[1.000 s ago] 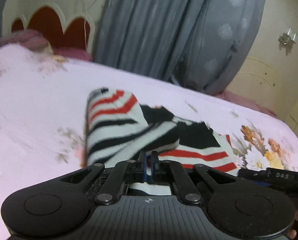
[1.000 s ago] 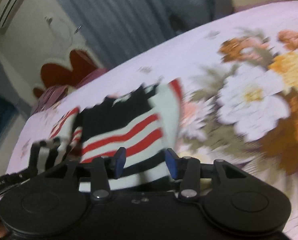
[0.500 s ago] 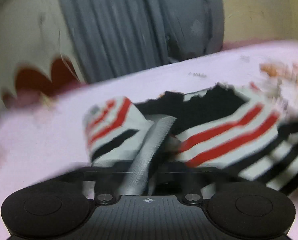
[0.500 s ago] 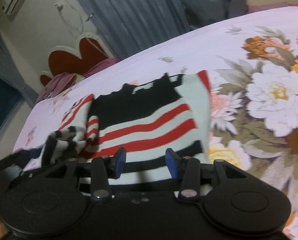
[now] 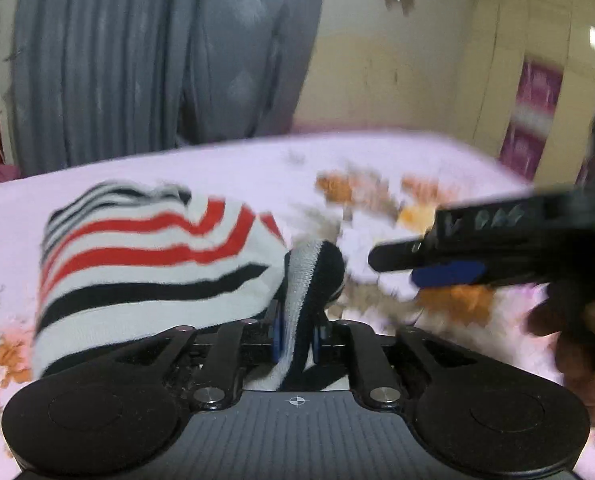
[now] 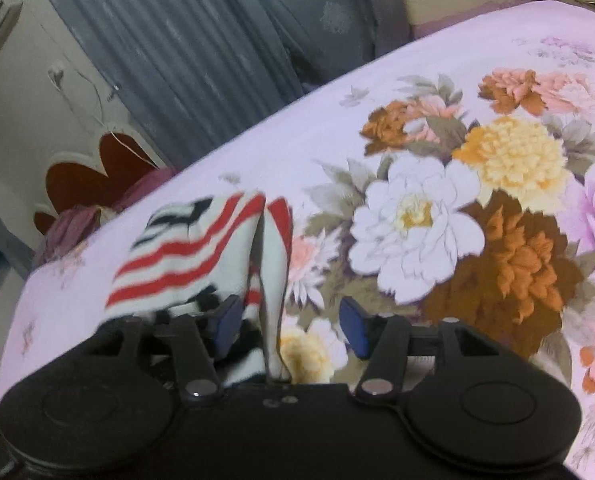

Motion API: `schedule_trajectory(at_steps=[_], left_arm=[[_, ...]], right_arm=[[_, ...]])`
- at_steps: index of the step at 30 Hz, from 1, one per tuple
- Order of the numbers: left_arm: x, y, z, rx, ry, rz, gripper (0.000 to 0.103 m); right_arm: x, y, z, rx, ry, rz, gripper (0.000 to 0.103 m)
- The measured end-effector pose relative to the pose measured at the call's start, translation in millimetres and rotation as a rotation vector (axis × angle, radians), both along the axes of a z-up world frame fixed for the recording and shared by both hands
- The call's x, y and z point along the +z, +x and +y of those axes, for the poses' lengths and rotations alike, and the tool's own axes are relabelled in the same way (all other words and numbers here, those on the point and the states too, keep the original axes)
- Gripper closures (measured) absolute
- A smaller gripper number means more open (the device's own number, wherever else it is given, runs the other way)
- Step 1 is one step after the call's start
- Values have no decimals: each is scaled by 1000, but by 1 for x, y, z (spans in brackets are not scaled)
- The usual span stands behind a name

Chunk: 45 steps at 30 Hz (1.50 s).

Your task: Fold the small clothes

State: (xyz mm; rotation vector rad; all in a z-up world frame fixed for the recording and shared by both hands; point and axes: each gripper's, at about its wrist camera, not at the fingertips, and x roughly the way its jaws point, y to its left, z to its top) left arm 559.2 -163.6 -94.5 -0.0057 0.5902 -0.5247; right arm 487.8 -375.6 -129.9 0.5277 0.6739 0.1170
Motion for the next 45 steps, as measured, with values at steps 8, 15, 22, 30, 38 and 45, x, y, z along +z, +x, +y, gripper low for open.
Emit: schedule_trajectory(at_steps=[8,15,22,30,38,45], left_arm=[[23,14,92,238,-39,-21,90],[11,29,118,278,-83,34,90],[-30,83,140,313,-206,170,89],[-29,107,133,223,-150,128,90],[-50,134,89,92,-14,135,90],[-27,127,80,27,-46,109,90]], right_arm=[[2,41,20,103,119,-5,48],[9,59,28,106,60,17,47],[-4,94,43,138,-16,72,49],[-12,102,68,182,-99,37,89],[-29,85,50,100,-118,20,88],[-1,83,43,47,-140,-68,85]])
